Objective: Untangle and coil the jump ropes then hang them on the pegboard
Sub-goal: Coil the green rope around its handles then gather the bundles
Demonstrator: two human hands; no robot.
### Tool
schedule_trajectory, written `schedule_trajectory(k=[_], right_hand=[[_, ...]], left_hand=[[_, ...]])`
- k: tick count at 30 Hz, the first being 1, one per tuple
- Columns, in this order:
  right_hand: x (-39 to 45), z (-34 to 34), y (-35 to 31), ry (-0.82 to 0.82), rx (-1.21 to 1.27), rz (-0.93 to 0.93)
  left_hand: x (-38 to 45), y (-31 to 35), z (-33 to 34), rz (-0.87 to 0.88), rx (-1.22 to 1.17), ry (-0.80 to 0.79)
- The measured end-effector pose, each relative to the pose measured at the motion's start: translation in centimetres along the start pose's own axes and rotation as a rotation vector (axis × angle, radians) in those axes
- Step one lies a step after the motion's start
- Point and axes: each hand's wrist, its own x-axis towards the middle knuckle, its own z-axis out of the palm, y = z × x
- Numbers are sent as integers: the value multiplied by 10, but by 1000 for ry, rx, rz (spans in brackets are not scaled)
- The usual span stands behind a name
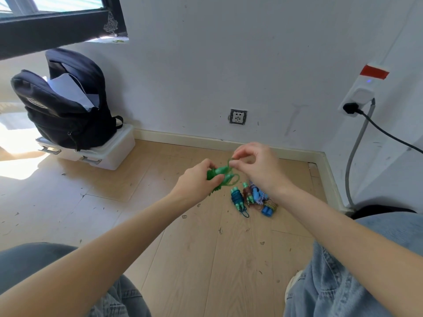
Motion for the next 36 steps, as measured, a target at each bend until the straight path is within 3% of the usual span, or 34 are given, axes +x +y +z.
schedule_trajectory(k=[6, 11, 14, 17, 20, 22, 25, 30, 36], right_hand=[[4, -26, 16, 119, 587, 516], [1, -24, 44, 182, 731, 762], [8, -10, 62, 223, 660, 775], [15, 12, 86, 247, 436, 670], [20, 35, 120, 173, 249, 592], [24, 51, 142, 126, 258, 602], [28, 73, 179, 82, 281, 651], [30, 106, 241, 210, 228, 808], [34, 123, 306, 234, 267, 976]], left_hand=[[-3, 24, 17, 74, -39, -81], [-9, 25, 45, 52, -345, -188], [1, 13, 58, 16, -476, -226], [33, -5, 69, 14, -328, -312], [70, -26, 87, -50, -309, -445], [84, -39, 108, -136, -390, -463], [96, -66, 146, -233, -350, -348], [118, -104, 194, -234, -62, -316], [138, -131, 235, -251, -127, -358]])
